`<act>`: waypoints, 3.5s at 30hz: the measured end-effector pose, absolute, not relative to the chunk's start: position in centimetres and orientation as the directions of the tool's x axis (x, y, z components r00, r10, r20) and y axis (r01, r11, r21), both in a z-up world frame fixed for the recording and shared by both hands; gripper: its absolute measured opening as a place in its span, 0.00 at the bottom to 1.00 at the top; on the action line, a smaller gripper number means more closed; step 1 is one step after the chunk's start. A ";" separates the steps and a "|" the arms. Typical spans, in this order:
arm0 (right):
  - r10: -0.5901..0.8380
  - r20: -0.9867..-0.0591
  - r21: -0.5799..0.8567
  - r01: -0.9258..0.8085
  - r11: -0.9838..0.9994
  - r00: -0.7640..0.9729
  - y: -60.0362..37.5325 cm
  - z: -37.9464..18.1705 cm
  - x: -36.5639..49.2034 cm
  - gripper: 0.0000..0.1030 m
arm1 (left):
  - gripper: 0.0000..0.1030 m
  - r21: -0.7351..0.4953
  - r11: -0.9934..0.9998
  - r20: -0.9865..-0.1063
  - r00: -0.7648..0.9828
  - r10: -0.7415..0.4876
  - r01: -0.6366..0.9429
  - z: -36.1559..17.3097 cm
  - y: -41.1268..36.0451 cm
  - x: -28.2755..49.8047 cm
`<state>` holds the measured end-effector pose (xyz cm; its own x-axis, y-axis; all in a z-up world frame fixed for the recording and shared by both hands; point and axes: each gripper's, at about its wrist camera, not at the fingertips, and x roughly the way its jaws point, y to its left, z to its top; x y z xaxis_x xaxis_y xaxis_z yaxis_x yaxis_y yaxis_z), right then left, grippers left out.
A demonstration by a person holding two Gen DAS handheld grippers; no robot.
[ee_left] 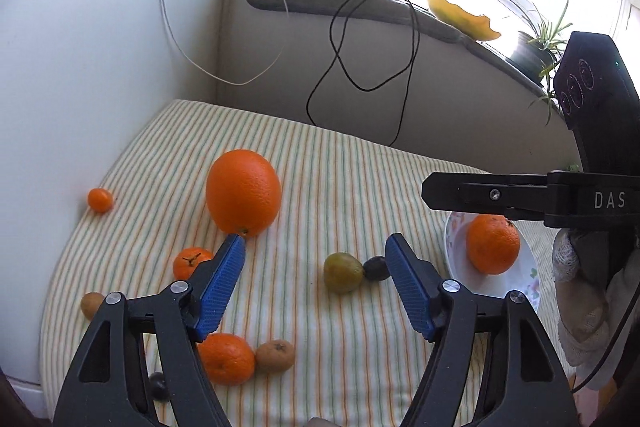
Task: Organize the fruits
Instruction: 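Withdraw the right gripper and move it to the oval orange, then close the right gripper around the oval orange, then lift the oval orange and carry it over the white plate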
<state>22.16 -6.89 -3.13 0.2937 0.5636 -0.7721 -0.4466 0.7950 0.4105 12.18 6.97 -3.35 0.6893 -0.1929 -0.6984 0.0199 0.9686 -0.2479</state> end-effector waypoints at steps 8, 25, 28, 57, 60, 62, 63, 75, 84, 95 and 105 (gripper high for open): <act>0.602 -0.762 0.474 -0.425 0.771 0.240 -3.8 -4.2 24.4 0.75 | 0.74 -0.278 0.961 -0.721 0.662 -0.206 -0.004 -4.8 9.3 14.6; 0.638 -0.759 0.571 -0.336 0.749 0.131 2.2 -8.1 29.6 0.75 | 0.78 -0.360 0.933 -0.736 0.623 -0.264 -0.029 -6.6 11.5 18.2; 0.637 -0.763 0.572 -0.338 0.747 0.115 3.1 -8.7 30.0 0.75 | 0.78 -0.372 0.928 -0.739 0.614 -0.277 -0.029 -7.0 11.7 18.6; 0.596 -0.797 0.515 -0.409 0.754 0.096 6.8 -10.3 29.8 0.63 | 0.58 -0.371 0.926 -0.748 0.613 -0.253 -0.070 -8.0 12.4 18.6; 0.594 -0.798 0.509 -0.414 0.755 0.100 6.5 -10.1 29.4 0.63 | 0.58 -0.359 0.931 -0.748 0.618 -0.243 -0.067 -7.8 12.1 18.5; 0.597 -0.796 0.514 -0.409 0.754 0.099 6.3 -9.9 29.3 0.63 | 0.58 -0.349 0.935 -0.747 0.622 -0.235 -0.066 -7.6 11.8 18.5; 0.599 -0.795 0.517 -0.407 0.753 0.099 6.2 -9.9 29.2 0.63 | 0.58 -0.346 0.936 -0.745 0.626 -0.232 -0.065 -7.4 11.7 18.4; 0.621 -0.770 0.516 -0.430 0.741 0.148 4.2 -6.8 26.9 0.63 | 0.58 -0.317 0.948 -0.706 0.674 -0.218 -0.025 -4.3 9.8 15.7; 0.625 -0.754 0.499 -0.442 0.745 0.203 1.3 -3.7 23.0 0.63 | 0.58 -0.290 0.956 -0.670 0.707 -0.226 0.031 -1.9 7.0 12.4; 0.616 -0.738 0.483 -0.421 0.768 0.277 -3.8 -1.0 18.0 0.63 | 0.58 -0.280 0.952 -0.632 0.722 -0.280 0.124 0.1 2.5 8.5; 0.590 -0.731 0.473 -0.368 0.800 0.342 -10.5 0.8 14.2 0.63 | 0.58 -0.284 0.931 -0.609 0.707 -0.360 0.230 1.1 -2.9 7.5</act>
